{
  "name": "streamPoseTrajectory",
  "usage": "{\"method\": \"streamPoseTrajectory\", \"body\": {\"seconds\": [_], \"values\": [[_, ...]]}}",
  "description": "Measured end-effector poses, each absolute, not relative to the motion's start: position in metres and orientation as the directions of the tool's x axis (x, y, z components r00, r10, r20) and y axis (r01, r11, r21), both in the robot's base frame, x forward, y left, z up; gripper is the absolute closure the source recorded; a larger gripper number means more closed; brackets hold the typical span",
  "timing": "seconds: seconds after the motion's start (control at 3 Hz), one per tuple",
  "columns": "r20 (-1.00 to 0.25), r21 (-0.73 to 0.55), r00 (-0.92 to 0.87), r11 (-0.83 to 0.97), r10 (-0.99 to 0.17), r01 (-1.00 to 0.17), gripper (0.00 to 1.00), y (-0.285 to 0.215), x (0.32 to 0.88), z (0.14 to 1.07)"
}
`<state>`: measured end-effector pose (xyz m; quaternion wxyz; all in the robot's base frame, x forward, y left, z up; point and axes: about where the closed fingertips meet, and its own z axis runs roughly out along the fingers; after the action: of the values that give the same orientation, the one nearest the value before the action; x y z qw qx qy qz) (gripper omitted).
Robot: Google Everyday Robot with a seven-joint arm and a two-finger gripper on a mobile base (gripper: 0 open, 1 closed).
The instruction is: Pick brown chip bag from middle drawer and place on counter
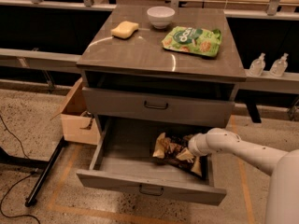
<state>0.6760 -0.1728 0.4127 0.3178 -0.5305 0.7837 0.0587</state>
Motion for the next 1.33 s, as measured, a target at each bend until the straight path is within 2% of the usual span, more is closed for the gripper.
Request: {"method": "streamPoseTrajectory", "body": {"seconds": [0.33,0.67,1.0,1.33], "values": [[-0.557,-0.234,-0.220,0.406,-0.801,-0.884,0.73,-0.172,0.669,0.415],[-0.588,-0.236,-0.184,0.385,-0.788,-0.892,0.95,-0.170,0.653,0.446],[-0.627,-0.258,-0.120,0.351,-0.769,-0.900,1.00,-0.166,0.631,0.491],[-0.649,-0.280,-0.056,0.306,-0.759,-0.910,1.00,-0.162,0.614,0.523]]}}
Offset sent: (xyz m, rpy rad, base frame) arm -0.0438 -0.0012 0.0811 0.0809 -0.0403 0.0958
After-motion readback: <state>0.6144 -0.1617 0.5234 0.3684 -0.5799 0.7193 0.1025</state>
